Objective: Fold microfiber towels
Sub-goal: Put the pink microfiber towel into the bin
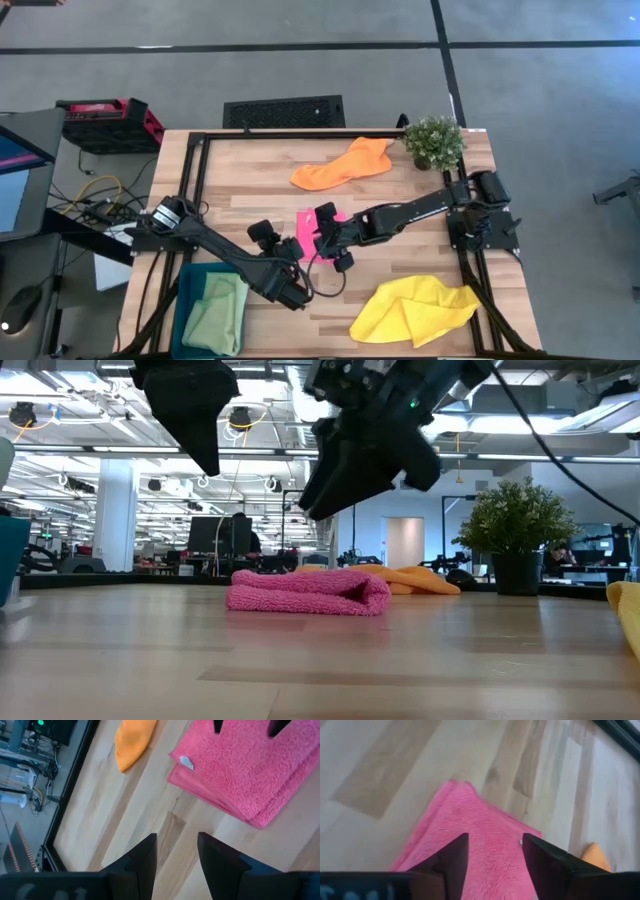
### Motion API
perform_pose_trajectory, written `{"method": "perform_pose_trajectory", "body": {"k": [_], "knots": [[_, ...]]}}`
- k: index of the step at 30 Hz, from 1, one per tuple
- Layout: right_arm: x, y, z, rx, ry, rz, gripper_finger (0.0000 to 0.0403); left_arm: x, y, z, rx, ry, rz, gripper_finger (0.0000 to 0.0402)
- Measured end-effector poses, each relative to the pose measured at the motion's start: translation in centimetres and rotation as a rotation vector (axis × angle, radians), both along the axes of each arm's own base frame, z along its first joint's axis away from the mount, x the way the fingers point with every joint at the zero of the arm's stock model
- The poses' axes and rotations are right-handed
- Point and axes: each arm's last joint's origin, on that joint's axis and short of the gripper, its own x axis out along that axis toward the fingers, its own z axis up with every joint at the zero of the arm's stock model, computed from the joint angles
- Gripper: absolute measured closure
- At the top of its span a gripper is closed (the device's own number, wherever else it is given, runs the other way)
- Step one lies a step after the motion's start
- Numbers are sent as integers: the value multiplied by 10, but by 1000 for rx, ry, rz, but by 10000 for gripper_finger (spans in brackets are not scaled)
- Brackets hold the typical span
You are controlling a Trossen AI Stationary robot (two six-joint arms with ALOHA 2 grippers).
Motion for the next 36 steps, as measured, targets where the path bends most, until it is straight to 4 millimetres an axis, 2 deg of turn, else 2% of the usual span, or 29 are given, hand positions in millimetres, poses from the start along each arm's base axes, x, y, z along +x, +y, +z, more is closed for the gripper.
{"method": "perform_pose_trajectory", "body": {"k": [4,9,14,20,23,28,36], "knots": [[-14,13,15,-9,21,45,178,-5,-9,0,14,17,-49,266],[-39,35,34,34,68,50,175,-7,-24,-7,12,49,-198,266],[-55,60,39,81,87,58,177,-3,-27,-34,-5,68,-325,266],[-68,86,38,107,97,91,177,14,-15,-67,-65,68,-497,266],[-71,91,38,129,100,79,177,23,-3,-75,-137,74,-543,266],[-72,93,38,115,88,57,177,35,14,-74,-132,73,-553,266],[-70,89,38,117,75,2,177,40,22,-79,-151,100,-575,266]]}}
